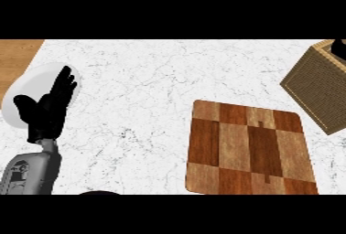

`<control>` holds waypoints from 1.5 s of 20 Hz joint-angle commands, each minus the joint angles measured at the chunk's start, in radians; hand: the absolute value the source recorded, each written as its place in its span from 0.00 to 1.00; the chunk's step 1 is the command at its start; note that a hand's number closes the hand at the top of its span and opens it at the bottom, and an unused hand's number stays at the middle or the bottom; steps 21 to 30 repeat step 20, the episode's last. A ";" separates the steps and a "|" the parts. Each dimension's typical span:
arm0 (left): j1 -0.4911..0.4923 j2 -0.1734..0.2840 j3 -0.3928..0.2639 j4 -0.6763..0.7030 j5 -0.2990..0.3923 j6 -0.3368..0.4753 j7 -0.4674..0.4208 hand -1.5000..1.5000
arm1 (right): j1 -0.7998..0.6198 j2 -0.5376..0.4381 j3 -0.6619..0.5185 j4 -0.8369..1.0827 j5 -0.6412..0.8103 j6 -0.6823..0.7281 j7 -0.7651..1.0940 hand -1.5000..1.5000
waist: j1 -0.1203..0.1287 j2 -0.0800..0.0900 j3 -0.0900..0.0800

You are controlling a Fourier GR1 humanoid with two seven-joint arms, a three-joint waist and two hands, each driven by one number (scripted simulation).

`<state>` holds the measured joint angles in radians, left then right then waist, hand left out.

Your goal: Pick the tomato from the cutting board and place it in the basket

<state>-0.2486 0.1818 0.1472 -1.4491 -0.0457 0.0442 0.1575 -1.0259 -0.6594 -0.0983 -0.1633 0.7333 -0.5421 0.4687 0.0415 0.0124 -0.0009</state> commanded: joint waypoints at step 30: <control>0.039 0.032 0.047 -0.028 0.011 0.005 0.042 0.50 | 0.555 -0.015 -0.280 -0.724 -0.434 0.011 -0.104 0.00 | -0.075 -0.023 -0.001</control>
